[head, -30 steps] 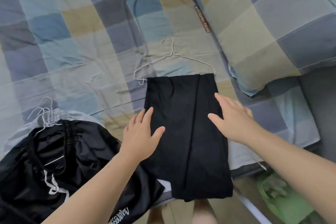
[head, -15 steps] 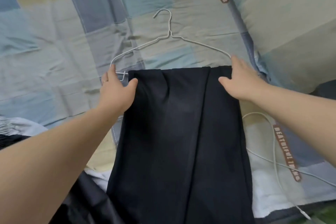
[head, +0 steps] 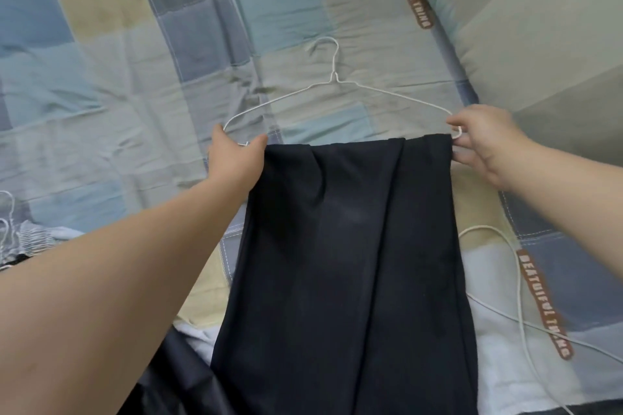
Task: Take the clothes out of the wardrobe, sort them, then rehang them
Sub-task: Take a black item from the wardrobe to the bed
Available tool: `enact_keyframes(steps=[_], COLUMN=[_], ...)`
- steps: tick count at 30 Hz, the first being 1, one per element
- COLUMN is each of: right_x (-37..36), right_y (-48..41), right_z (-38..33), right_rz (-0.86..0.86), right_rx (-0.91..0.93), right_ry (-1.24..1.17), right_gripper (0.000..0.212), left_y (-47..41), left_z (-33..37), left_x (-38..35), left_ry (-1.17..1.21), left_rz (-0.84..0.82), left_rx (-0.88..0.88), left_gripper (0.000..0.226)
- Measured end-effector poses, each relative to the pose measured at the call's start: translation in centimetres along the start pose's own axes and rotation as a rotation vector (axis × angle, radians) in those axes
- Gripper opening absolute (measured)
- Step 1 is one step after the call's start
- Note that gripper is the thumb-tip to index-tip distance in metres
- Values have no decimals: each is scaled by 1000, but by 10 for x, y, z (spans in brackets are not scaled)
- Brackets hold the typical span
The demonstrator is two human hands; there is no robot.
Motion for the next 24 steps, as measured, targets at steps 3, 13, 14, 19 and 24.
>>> enact_keyframes(steps=[3, 13, 14, 19, 24], right_x=[12, 35, 38, 59, 77], right_y=[14, 120, 138, 251, 387], right_z=[-9, -37, -42, -51, -25], right_rz=[29, 31, 34, 103, 223], right_rx=[-23, -124, -121, -93, -77], right_ry=[-133, -311, -315, -407, -656], right_gripper=[4, 15, 16, 20, 23], left_y=[4, 74, 86, 158, 248], left_z=[12, 48, 51, 53, 45], left_x=[0, 35, 43, 88, 131], left_ry=[159, 419, 417, 473, 595], left_rz=[-35, -120, -135, -212, -310], left_rx=[44, 154, 156, 196, 217], left_gripper=[90, 72, 68, 55, 55])
Point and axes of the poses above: each hand's wrist, its own y-axis away from the middle knuckle, its own x-axis out of the back of the hand, z = x × y, the point moved 10 cm from there along -y, towards the middle knuckle, and after that the axes turned 5 degrees about -z, right-handed, at the moved point
